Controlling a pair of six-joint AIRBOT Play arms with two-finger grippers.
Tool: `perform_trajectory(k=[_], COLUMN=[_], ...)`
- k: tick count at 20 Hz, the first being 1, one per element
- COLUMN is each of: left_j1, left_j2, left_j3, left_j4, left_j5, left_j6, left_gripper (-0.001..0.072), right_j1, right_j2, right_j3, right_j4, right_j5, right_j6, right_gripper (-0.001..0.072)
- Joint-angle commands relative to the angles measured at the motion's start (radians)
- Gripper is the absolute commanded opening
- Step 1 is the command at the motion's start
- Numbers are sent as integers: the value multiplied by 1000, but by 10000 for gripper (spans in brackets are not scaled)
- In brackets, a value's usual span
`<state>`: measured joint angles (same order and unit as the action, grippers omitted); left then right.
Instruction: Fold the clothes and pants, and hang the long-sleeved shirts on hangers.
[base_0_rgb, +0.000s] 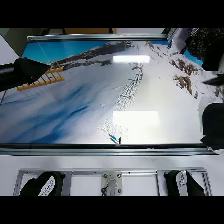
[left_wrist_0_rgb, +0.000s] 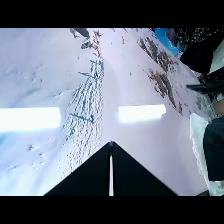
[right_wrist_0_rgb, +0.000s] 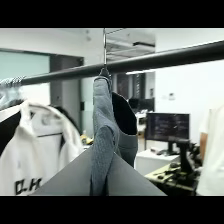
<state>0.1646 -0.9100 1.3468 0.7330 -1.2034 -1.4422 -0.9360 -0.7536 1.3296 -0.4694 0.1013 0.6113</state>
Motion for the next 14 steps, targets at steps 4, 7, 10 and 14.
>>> perform_trajectory(k=[4, 7, 10, 14], left_j1=[1, 1, 1, 1], left_j2=[1, 1, 1, 1], left_j3=[-1, -1, -1, -1], left_j4=[0, 0, 1, 1], left_j5=[-8, -6, -3, -5], left_j6=[-1, -1, -1, -1], left_gripper=[14, 14, 14, 13], right_j1=[-119, -163, -175, -175], right_j2=[-21, -11, -3, -6], right_j3=[38, 38, 38, 38], right_j4=[-9, -9, -9, -9], right_j5=[-34, -34, -34, -47], right_j6=[3, 3, 3, 3], right_gripper=[8, 9, 9, 10])
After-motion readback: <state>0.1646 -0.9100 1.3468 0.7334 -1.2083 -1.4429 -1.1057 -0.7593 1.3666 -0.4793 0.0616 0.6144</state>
